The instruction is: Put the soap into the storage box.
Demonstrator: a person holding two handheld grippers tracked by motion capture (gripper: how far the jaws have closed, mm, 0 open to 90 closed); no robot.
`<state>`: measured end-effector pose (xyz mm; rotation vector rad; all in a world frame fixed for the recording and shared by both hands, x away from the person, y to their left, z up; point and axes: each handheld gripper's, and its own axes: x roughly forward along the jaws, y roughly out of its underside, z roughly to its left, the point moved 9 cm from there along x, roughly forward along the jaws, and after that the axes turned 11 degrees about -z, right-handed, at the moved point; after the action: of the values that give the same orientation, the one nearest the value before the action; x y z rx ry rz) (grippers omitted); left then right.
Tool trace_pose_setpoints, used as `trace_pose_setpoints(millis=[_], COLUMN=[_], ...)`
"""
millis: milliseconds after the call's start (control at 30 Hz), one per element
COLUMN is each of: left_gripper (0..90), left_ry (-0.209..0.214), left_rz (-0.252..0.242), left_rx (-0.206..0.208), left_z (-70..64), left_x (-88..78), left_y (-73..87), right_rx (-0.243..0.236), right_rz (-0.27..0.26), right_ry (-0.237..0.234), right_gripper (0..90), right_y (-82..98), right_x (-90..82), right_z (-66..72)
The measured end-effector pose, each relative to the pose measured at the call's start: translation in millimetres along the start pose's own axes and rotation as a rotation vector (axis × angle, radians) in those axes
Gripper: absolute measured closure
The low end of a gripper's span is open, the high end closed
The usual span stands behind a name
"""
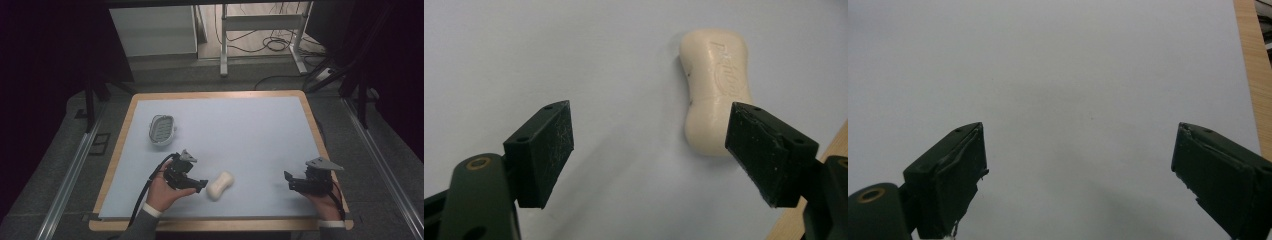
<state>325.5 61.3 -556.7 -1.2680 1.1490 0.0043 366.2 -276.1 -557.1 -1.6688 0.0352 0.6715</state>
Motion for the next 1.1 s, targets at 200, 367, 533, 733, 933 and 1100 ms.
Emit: trace_pose_setpoints(millis=[200,367,533,733,933,1100], left_gripper=[19.6,19.6,19.6,20.3,22.0,25.6], left_ry=[0.008,0.023,0.035,0.038,0.032,0.032], left_rz=[0.025,0.030,0.038,0.060,0.076,0.101], left_rx=[0.028,0.033,0.037,0.047,0.048,0.058], left_z=[-9.9,-18.8,-24.6,-30.3,-33.3,-39.1], left_x=[11.5,19.6,26.3,34.8,42.6,53.2], left_y=[-2.3,-5.3,-7.1,-8.5,-8.9,-10.4], right_rx=[0.002,-0.005,-0.005,-0.002,0.000,0.000], right_rz=[0.008,0.015,0.019,0.025,0.027,0.029], right_ry=[0.001,0.004,0.008,0.011,0.013,0.014], right_gripper=[7.3,7.3,7.3,7.3,7.3,7.3], right_y=[1.4,2.8,3.7,4.5,5.4,5.8], right_x=[0.6,2.0,2.4,2.9,3.5,4.3], right_z=[-0.5,-0.1,-0.7,-0.7,-1.5,-1.0])
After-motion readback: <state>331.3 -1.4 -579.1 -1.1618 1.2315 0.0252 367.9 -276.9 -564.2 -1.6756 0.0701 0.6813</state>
